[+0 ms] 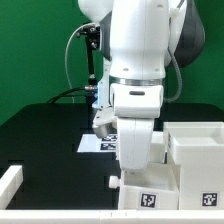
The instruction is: Assemble drawer
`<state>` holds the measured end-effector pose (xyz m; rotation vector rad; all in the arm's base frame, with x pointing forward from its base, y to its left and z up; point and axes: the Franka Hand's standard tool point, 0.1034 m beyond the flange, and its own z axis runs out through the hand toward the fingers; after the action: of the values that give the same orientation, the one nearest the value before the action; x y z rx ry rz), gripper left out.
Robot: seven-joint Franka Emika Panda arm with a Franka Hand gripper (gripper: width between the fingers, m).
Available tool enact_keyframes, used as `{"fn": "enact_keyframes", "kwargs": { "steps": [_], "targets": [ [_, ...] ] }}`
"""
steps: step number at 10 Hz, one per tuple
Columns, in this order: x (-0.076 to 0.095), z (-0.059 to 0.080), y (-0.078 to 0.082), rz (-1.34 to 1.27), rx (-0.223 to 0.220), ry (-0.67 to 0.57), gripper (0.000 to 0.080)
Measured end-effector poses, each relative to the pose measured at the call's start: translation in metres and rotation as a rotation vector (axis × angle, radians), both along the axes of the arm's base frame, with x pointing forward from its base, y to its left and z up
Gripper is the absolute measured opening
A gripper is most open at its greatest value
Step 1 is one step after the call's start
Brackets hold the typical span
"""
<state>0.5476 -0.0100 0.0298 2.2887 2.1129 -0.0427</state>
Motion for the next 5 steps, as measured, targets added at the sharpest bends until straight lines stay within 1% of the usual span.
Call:
{"fn": "enact_keyframes", "kwargs": {
  "steps": [5],
  "targets": [
    [0.0025, 0.0019, 0.0011, 0.032, 0.002, -0.024, 0.0038]
  ]
}}
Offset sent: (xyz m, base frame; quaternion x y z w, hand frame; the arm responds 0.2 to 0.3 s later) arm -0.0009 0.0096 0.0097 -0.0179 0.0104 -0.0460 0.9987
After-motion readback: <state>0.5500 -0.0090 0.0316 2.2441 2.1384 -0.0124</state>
